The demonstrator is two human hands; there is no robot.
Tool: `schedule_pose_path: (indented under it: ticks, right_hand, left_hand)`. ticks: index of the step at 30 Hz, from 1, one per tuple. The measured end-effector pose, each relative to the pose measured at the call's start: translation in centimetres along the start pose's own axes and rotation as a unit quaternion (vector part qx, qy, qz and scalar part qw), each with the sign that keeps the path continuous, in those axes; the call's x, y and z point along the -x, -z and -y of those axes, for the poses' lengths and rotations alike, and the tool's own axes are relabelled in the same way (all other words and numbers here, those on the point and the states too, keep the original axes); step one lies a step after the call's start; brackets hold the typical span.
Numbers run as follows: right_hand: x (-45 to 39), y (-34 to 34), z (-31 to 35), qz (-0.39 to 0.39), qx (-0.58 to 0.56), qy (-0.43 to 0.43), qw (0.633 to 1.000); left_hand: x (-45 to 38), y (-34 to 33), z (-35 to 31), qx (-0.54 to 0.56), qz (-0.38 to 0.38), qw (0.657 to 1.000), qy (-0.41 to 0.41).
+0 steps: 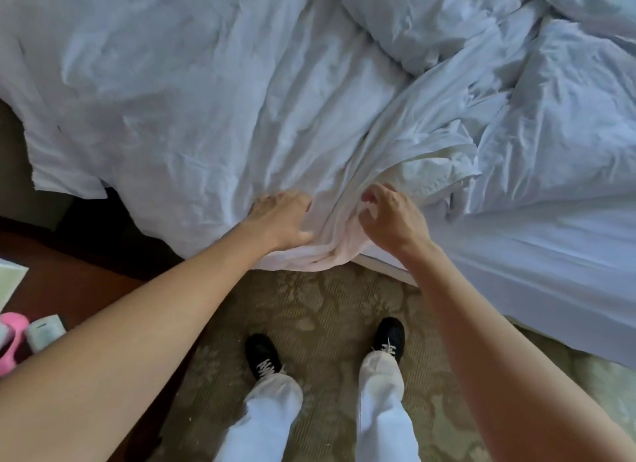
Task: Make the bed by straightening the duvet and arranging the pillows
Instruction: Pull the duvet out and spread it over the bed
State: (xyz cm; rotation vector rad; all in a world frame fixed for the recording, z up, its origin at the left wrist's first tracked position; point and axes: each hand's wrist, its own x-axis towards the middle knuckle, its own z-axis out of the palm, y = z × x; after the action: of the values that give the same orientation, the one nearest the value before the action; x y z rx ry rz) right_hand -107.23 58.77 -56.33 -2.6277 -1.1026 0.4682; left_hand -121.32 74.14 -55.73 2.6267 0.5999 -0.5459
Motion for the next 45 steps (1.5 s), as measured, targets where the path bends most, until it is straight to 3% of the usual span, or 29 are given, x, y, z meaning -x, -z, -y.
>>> schedule_pose_path:
  ticks: [8,10,12,15,17,21,24,27,30,34,36,39,42,45]
  right_hand:
    - [-1.1,3.5,-12.7,-0.181,-0.064,-0.091,0.977]
    - [-1.7,3.5,-16.5,-0.134,-0.048,-0.126,0.982]
    - [-2.6,3.4,-19.6,-0.050,0.041,-0.095,0.993]
    - [-4.8,3.8,-22.8,0.054,0.155,0.034,0.986]
    - [-6.5,5.0,-24.3,0.083,0.223,0.108,0.965]
    - [-8.0,7.5,-26.3,0.154,0.353,0.267,0.883]
    - [-5.6,9.4,-28.5,0.171,0.285,0.211,0.919]
    - [-2.8,10.8,-31.3,0.186,0.157,0.077,0.967]
    - [0.7,11.5,-32.9,0.201,0.047,-0.038,0.978]
    - [5.6,13.0,-35.5,0.210,-0.022,-0.091,0.973]
    - [7.5,14.8,-36.0,0.210,-0.021,-0.092,0.973]
    - [9.6,18.3,-34.9,0.164,0.075,-0.024,0.983]
    - [11.3,21.8,-32.7,0.111,0.149,0.051,0.981]
    - [13.4,23.9,-31.9,0.102,0.169,0.055,0.979]
  left_hand:
    - [-8.3,2.7,-13.6,0.003,-0.154,0.985,-0.073]
    - [-10.5,2.1,-17.0,-0.050,-0.199,0.972,-0.115]
    - [-12.8,0.9,-20.0,-0.101,-0.216,0.959,-0.153]
    - [-16.3,-1.0,-23.7,-0.220,-0.134,0.956,-0.144]
    - [-18.1,-1.8,-25.1,-0.249,-0.061,0.961,-0.108]
    - [-19.5,-2.9,-25.4,-0.224,0.018,0.974,-0.019]
    - [-19.3,-3.5,-26.0,-0.233,0.085,0.969,0.016]
    - [-17.9,-4.1,-28.9,-0.204,0.150,0.967,0.014]
    - [-15.5,-5.1,-32.7,-0.179,0.152,0.972,0.003]
    - [-11.5,-7.5,-37.1,-0.190,0.141,0.972,0.001]
    - [-9.3,-8.4,-39.3,-0.188,0.128,0.974,0.012]
    - [-6.5,-8.9,-42.2,-0.135,0.092,0.982,0.092]
    - [-4.1,-8.7,-43.9,0.007,-0.009,0.990,0.142]
    - [-1.8,-8.5,-45.1,0.013,-0.080,0.988,0.131]
